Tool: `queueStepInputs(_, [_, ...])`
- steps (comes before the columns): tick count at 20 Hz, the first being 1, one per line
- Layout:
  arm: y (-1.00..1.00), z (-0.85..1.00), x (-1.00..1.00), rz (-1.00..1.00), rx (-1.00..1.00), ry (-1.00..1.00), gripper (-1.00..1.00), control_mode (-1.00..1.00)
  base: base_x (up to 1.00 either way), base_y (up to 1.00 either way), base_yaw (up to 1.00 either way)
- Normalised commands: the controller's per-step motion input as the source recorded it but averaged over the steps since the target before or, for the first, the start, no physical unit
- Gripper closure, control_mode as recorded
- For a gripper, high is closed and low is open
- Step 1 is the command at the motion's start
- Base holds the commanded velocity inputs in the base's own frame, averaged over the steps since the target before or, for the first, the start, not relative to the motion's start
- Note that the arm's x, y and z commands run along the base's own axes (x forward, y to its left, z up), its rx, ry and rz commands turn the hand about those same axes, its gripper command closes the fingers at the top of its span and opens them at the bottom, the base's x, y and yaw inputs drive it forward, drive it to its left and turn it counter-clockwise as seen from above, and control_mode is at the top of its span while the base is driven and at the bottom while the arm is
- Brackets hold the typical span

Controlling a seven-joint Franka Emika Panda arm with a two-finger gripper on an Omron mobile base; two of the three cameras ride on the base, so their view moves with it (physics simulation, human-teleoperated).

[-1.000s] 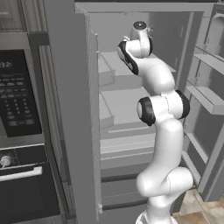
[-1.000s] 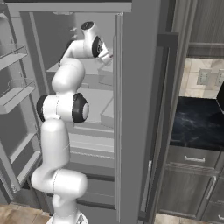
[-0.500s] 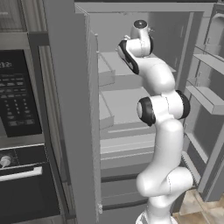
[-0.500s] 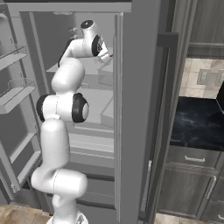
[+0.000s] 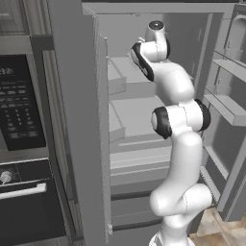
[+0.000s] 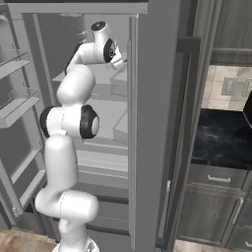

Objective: Place the tupperware containing the steak and eggplant meal in the microwave. Close the microwave door and press the start button to reheat the meal.

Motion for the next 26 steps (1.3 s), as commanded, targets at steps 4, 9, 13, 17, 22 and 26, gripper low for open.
queueStepInputs(4, [0.00,-0.18,-0.37,0.00,0.00,0.00,1.00,-1.00,0.00,0.00,0.00])
queueStepInputs(9, [0.09,0.00,-0.53,0.00,0.00,0.01,1.00,-1.00,0.00,0.00,0.00])
queueStepInputs(13, [0.27,-0.20,-0.85,0.00,-0.03,0.00,1.00,-1.00,0.00,0.00,0.00])
queueStepInputs(17, [0.29,-0.52,-1.00,0.00,-0.03,-0.05,1.00,-1.00,0.00,0.00,0.00])
queueStepInputs(22, [0.14,-0.33,-1.00,-0.02,0.00,-0.15,1.00,-1.00,0.00,0.00,0.00])
queueStepInputs(26, [0.07,-0.04,-1.00,-0.03,0.02,-0.10,1.00,-1.00,0.00,0.00,0.00])
